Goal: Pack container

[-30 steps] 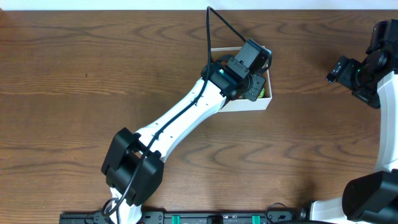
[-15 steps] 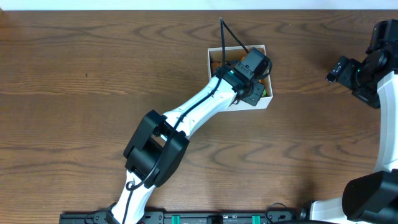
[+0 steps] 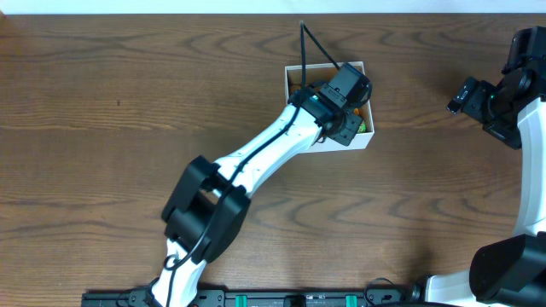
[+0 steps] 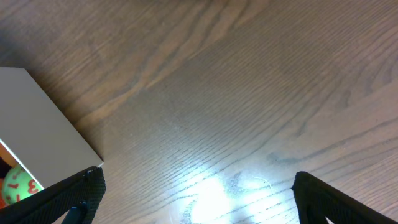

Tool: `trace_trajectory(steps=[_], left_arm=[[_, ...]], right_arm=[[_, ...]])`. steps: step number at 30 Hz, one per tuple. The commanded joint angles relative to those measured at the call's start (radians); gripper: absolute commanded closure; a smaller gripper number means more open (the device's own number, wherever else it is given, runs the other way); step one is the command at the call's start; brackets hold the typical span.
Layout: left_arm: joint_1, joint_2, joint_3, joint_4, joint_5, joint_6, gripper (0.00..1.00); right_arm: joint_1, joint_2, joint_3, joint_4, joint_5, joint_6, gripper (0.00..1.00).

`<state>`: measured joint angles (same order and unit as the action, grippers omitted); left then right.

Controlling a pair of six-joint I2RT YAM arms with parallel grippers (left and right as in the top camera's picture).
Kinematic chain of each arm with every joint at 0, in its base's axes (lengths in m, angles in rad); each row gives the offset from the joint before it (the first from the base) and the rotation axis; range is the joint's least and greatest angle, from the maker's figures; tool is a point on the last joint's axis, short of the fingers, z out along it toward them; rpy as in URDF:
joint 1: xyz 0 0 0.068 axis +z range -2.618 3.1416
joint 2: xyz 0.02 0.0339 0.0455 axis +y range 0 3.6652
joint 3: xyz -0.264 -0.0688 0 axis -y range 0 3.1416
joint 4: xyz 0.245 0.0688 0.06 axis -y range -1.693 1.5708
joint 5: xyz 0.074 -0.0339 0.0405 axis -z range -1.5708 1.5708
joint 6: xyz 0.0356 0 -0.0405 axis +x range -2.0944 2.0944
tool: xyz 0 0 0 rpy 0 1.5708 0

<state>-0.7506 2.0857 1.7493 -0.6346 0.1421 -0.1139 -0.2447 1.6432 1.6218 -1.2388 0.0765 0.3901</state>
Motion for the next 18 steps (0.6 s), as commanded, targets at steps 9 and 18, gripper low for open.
trace_trajectory(steps=[9, 18], left_arm=[[0.021, -0.33, -0.004, -0.19, -0.245, 0.008, 0.28], [0.275, -0.594, -0.004, -0.48, -0.391, -0.085, 0.22]], right_arm=[[-0.003, 0.006, -0.003, 0.009, -0.006, -0.037, 0.01], [0.011, 0.006, -0.003, 0.081, -0.249, -0.367, 0.02]])
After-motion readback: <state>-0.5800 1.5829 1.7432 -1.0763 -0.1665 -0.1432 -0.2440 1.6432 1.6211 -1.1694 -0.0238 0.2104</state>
